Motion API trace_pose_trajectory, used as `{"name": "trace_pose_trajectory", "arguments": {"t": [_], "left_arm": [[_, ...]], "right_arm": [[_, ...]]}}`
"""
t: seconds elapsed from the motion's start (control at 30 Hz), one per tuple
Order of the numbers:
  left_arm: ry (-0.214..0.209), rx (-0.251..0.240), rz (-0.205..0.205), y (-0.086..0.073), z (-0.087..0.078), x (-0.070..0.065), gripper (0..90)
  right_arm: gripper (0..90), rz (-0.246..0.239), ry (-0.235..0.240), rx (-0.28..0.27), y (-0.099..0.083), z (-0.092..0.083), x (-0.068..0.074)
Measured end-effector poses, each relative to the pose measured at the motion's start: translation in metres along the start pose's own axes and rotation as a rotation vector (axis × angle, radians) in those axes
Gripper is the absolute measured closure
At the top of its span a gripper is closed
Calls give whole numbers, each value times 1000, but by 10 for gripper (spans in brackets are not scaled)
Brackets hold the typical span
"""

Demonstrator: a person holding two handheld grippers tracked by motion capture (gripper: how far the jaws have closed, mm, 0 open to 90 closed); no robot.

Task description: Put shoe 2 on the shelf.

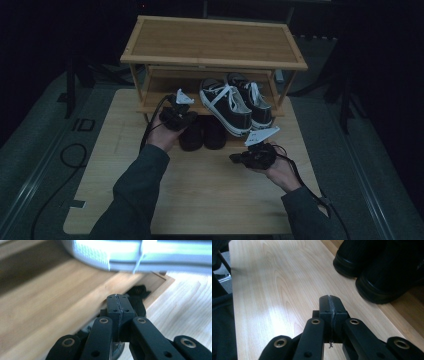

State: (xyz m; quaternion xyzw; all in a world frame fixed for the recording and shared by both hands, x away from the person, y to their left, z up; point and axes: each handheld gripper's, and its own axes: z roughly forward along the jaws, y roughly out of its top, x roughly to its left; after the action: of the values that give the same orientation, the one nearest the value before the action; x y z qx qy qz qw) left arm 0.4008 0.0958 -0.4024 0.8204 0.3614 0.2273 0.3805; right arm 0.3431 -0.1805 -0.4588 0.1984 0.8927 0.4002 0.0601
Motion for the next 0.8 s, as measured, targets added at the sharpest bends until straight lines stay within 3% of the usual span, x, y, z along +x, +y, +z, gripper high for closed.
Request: {"name": "trace_pose_trajectory", "arguments": {"t": [0.1,0.17,0.3,0.63,0.8], "left_arm": [[-10,-18,6,11,1,-1,900],[17,-18,14,17,3,-2,900],[24,-3,13,27,11,-1,900],[120,21,37,32,22,-6,900],[143,27,25,33,24,-6,900]], "right_arm": [[894,9,-1,1,-3,0,-1],[894,11,-3,-2,-5,-1,-1],[893,12,-4,-5,-6,-3,-2],[889,16,-5,-7,-6,-3,-3],[889,17,-12,-27,-5,-6,-4]]}}
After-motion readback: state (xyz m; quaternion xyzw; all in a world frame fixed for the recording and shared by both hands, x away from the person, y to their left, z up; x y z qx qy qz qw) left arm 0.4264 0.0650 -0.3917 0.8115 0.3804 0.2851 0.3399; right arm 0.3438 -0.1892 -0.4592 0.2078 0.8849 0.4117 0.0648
